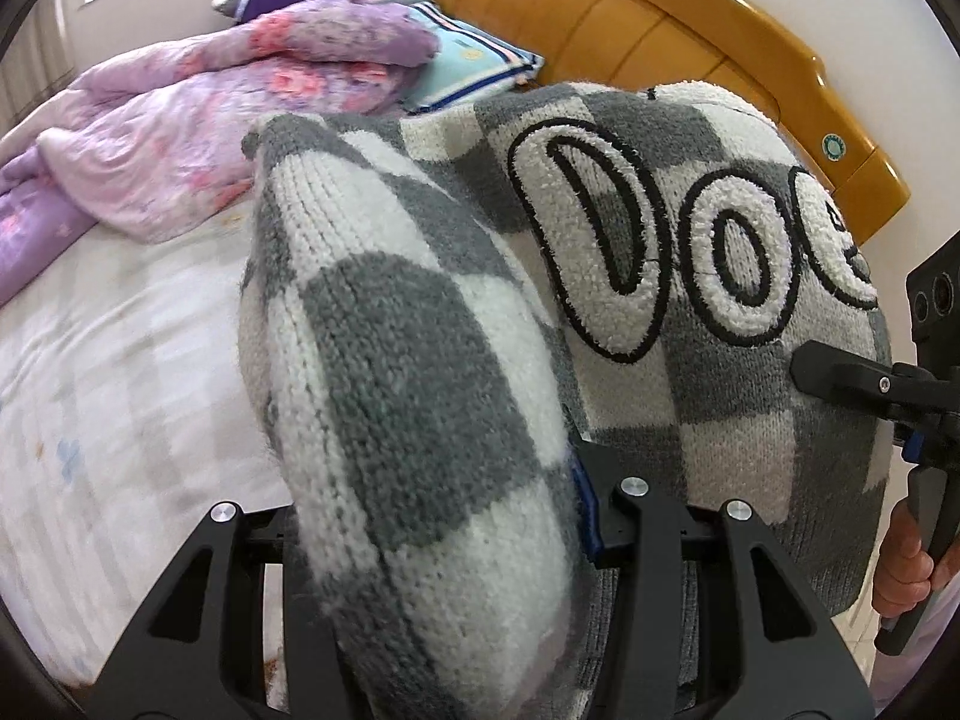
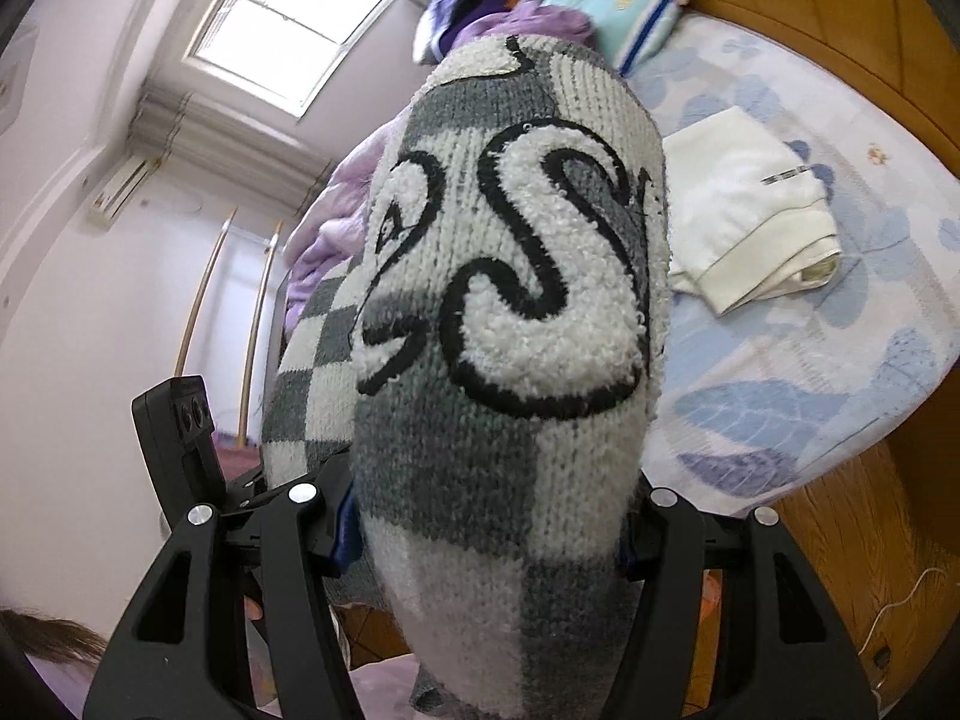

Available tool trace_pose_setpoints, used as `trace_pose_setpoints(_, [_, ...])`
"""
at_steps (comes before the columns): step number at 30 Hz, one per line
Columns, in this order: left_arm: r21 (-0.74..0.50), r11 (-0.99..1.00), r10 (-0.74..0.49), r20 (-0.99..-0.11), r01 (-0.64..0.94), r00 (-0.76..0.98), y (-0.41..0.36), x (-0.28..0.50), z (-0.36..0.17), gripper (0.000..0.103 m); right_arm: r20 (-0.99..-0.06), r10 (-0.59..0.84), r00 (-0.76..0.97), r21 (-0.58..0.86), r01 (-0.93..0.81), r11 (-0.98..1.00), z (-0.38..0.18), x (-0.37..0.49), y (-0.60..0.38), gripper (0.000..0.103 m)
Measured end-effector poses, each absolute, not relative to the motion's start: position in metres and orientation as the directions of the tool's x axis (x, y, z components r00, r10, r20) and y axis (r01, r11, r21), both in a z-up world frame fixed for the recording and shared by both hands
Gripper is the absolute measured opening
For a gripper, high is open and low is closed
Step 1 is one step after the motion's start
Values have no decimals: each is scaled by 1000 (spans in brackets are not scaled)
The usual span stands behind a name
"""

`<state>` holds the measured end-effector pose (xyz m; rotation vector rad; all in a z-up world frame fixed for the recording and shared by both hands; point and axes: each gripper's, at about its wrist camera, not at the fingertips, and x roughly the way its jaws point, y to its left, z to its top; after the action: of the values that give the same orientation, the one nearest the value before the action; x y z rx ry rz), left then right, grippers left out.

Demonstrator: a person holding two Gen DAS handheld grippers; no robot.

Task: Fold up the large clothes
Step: 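Lift the folded bundle with both tools and carry it toward the headboard, then lower the bundle onto the bed near the headboard and open both tools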

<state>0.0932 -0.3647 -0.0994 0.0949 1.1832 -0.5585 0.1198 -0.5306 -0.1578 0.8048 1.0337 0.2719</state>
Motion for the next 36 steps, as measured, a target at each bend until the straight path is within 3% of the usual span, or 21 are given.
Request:
trace_pose_setpoints(5, [-235, 846, -378, -897, 478, 228, -406, 158, -123, 46, -649, 536, 540, 732, 251, 633, -168, 160, -571, 57])
trace_pose_setpoints(20, [-114, 905, -218, -952, 409, 215, -466, 330, -189, 46, -611, 634, 474, 790, 315, 525, -240, 327, -640, 57])
trace_pose_setpoints(29, [-103, 936, -145, -984, 337, 103, -534, 397, -282, 46, -604, 708, 366, 794, 361, 490, -318, 388, -708, 57])
trace_pose_setpoints(36, [-62, 870, -122, -988, 490, 92, -611, 419, -336, 47, -675, 665, 320, 716, 503, 484, -381, 399, -779, 57])
